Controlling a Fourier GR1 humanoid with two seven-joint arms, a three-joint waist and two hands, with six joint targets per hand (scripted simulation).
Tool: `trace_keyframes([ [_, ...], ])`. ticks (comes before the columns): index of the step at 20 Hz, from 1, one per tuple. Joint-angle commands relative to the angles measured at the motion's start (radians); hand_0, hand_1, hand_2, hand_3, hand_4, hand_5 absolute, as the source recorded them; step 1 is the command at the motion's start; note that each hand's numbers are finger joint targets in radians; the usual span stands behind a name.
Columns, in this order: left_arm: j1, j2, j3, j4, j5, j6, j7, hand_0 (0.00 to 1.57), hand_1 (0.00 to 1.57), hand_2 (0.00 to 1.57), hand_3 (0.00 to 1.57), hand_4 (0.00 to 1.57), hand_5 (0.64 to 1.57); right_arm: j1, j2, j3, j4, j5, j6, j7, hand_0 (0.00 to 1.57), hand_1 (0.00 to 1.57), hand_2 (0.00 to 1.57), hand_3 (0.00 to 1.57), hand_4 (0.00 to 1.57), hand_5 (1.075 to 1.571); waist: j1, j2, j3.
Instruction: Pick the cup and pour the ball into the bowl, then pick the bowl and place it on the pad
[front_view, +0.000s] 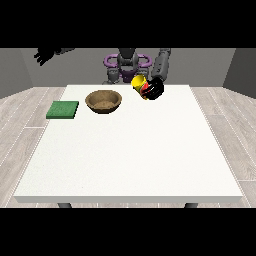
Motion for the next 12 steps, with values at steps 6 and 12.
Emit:
trace_keyframes([
  [6, -0.183, -0.015, -0.278, 0.107, -0.455, 0.152, 0.443, 1.37, 1.37, 1.57, 1.57, 1.45, 1.531, 0.006, -0.023, -0.026, 0.156, -0.005, 0.056, -0.038, 0.00, 0.00, 0.00, 0.08, 0.68, 1.561, 0.029, -0.082, -0.0001],
  [12, -0.316, -0.054, -0.353, 0.171, -0.629, 0.072, 0.663, 1.36, 1.36, 1.57, 1.57, 1.44, 1.545, -0.014, -0.041, -0.033, 0.201, -0.011, 0.078, -0.046, 0.00, 0.00, 0.00, 0.00, 0.68, 1.559, 0.017, -0.084, -0.0025],
])
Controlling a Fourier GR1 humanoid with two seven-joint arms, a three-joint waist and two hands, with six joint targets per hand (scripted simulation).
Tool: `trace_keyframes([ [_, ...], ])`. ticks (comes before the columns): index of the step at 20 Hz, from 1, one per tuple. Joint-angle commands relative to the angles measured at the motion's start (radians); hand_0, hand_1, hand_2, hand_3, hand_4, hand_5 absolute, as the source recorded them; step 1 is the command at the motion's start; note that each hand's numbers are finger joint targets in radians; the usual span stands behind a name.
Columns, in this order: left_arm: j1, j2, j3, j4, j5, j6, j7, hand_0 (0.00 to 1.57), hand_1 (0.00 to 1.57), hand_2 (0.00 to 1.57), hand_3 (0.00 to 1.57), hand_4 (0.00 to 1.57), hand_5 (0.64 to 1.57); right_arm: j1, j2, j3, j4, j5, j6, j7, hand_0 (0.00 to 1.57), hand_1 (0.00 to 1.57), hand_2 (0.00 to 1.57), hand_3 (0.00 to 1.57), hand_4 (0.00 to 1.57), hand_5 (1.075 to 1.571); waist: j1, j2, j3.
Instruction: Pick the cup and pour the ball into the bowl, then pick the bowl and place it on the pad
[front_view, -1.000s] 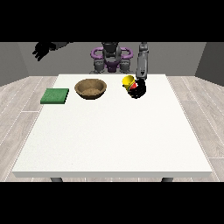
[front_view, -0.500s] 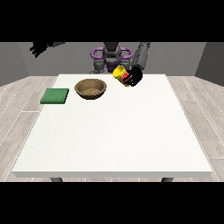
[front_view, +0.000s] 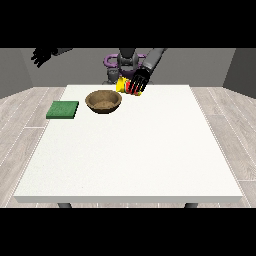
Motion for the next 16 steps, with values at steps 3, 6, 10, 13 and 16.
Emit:
trace_keyframes([
  [3, -0.136, -0.040, -0.144, 0.058, -0.206, -0.082, 0.269, 1.33, 1.33, 1.57, 1.57, 1.47, 1.535, -0.025, -0.003, 0.018, 0.065, 0.003, 0.035, 0.001, 0.00, 0.00, 0.00, 0.12, 0.70, 1.561, -0.027, -0.005, -0.0009],
  [6, -0.189, -0.041, -0.211, 0.046, -0.269, -0.163, 0.374, 1.35, 1.35, 1.57, 1.57, 1.36, 1.563, -0.075, 0.007, 0.013, 0.091, 0.013, -0.001, -0.019, 0.00, 0.00, 0.00, 0.13, 0.69, 1.554, -0.015, -0.003, -0.0011],
  [10, -0.261, -0.042, -0.302, 0.097, -0.415, -0.236, 0.476, 1.47, 1.47, 1.57, 1.57, 1.10, 1.570, -0.105, 0.008, 0.031, 0.095, 0.020, -0.018, 0.020, 0.00, 0.00, 0.00, 0.25, 0.70, 1.556, -0.015, -0.018, -0.0012],
  [13, -0.267, -0.042, -0.374, 0.052, -0.445, -0.356, 0.526, 1.22, 1.22, 1.57, 1.57, 1.06, 1.571, -0.084, 0.023, 0.050, 0.128, 0.045, 0.011, -0.030, 0.00, 0.00, 0.00, 0.29, 0.69, 1.552, -0.045, -0.025, -0.0011],
  [16, -0.273, -0.042, -0.420, -0.027, -0.421, -0.517, 0.517, 0.41, 0.41, 1.34, 1.55, 1.02, 1.571, -0.123, 0.028, 0.052, 0.160, 0.036, -0.006, -0.001, 0.00, 0.00, 0.00, 0.33, 0.69, 1.553, -0.056, -0.038, -0.0015],
])
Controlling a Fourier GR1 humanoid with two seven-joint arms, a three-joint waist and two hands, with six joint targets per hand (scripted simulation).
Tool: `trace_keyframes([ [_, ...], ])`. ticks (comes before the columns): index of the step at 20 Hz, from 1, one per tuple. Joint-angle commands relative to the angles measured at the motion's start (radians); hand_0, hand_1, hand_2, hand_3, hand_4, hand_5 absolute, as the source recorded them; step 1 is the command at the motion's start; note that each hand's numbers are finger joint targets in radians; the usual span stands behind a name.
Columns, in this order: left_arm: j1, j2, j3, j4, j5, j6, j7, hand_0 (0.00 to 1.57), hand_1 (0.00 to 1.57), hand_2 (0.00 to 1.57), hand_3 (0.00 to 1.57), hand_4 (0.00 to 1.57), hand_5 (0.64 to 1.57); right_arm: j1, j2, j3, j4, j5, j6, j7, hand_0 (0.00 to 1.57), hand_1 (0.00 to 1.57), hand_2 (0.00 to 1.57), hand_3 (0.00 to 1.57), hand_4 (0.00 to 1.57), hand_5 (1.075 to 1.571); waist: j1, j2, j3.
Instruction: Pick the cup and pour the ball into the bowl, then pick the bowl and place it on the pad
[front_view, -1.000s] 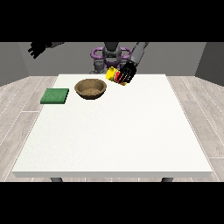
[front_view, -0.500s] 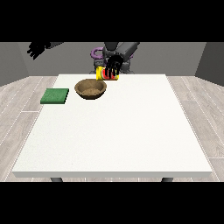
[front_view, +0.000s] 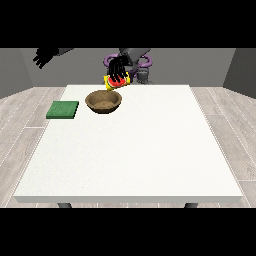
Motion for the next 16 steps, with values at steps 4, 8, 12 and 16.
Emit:
trace_keyframes([
  [4, 0.015, -0.001, -0.121, -0.146, -0.026, -0.253, -0.013, 0.19, 0.19, 1.25, 1.57, 1.11, 1.569, -0.002, 0.007, 0.008, 0.054, 0.029, -0.006, -0.042, 0.00, 0.00, 0.00, 0.34, 0.69, 1.552, 0.017, -0.022, -0.0005],
  [8, 0.044, 0.013, -0.039, -0.138, -0.058, -0.231, -0.054, 0.00, 0.00, 1.06, 1.55, 1.11, 1.570, 0.069, 0.028, 0.024, -0.035, 0.019, -0.007, -0.017, 0.00, 0.00, 0.00, 0.27, 0.69, 1.548, 0.009, -0.051, -0.0013],
  [12, 0.123, 0.057, 0.082, -0.241, 0.056, -0.038, -0.033, 0.75, 0.75, 1.57, 1.54, 1.11, 1.556, 0.092, -0.018, -0.024, 0.004, 0.000, -0.001, -0.005, 0.00, 0.00, 0.00, 0.17, 0.71, 1.550, 0.071, -0.078, -0.0026],
  [16, 0.166, 0.122, 0.320, -0.362, 0.329, 0.065, -0.192, 0.95, 0.95, 1.37, 1.08, 1.30, 1.556, 0.098, 0.003, -0.023, -0.007, 0.023, -0.058, -0.010, 0.00, 0.00, 0.00, 0.11, 0.74, 1.551, 0.152, -0.075, -0.0087],
])
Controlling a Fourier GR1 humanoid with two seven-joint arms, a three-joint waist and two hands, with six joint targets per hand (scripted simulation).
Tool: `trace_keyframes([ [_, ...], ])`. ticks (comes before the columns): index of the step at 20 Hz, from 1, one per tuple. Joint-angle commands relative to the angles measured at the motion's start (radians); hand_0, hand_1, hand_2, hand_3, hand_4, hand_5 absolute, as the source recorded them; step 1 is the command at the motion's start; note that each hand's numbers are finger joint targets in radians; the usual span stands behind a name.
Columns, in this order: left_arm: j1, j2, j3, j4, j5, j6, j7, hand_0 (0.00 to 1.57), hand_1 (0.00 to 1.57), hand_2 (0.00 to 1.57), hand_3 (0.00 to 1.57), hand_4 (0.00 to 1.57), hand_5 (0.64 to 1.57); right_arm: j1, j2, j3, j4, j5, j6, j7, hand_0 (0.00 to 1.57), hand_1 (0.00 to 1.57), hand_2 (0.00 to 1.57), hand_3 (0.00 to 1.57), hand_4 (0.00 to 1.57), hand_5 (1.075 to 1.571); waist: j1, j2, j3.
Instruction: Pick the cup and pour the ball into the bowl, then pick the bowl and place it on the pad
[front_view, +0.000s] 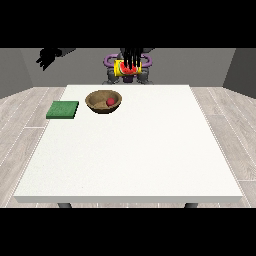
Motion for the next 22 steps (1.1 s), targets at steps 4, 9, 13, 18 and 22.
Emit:
trace_keyframes([
  [4, 0.032, 0.050, 0.406, -0.208, 0.460, 0.101, -0.173, 0.00, 0.00, 0.00, 0.00, 1.18, 1.551, 0.027, 0.036, 0.000, 0.001, 0.018, -0.053, -0.007, 0.00, 0.00, 0.00, 0.00, 0.78, 1.557, 0.110, -0.004, -0.0100],
  [9, 0.046, 0.046, 0.636, -0.298, 0.821, -0.051, -0.266, 0.00, 0.00, 0.00, 0.00, 1.07, 1.571, 0.017, 0.087, 0.014, 0.004, 0.052, -0.138, -0.010, 0.00, 0.00, 0.00, 0.00, 0.77, 1.556, 0.181, 0.028, -0.0080],
  [13, 0.083, 0.124, 0.764, -0.314, 1.029, -0.237, -0.356, 0.00, 0.00, 0.00, 0.00, 1.05, 1.567, 0.043, 0.160, 0.032, 0.006, 0.072, -0.182, -0.063, 0.00, 0.00, 0.00, 0.00, 0.72, 1.565, 0.215, 0.081, -0.0007],
  [18, 0.073, 0.275, 0.878, -0.309, 1.191, -0.457, -0.389, 0.00, 0.00, 0.00, 0.00, 1.06, 1.558, 0.014, 0.179, -0.013, 0.073, 0.046, -0.193, -0.157, 0.00, 0.00, 0.00, 0.00, 0.74, 1.565, 0.270, 0.178, 0.0035],
  [22, 0.105, 0.347, 0.907, -0.305, 1.221, -0.509, -0.400, 0.00, 0.00, 0.00, 0.00, 1.04, 1.558, 0.006, 0.209, 0.018, 0.148, 0.081, -0.180, -0.259, 0.00, 0.00, 0.00, 0.00, 0.72, 1.566, 0.229, 0.236, 0.0041],
])
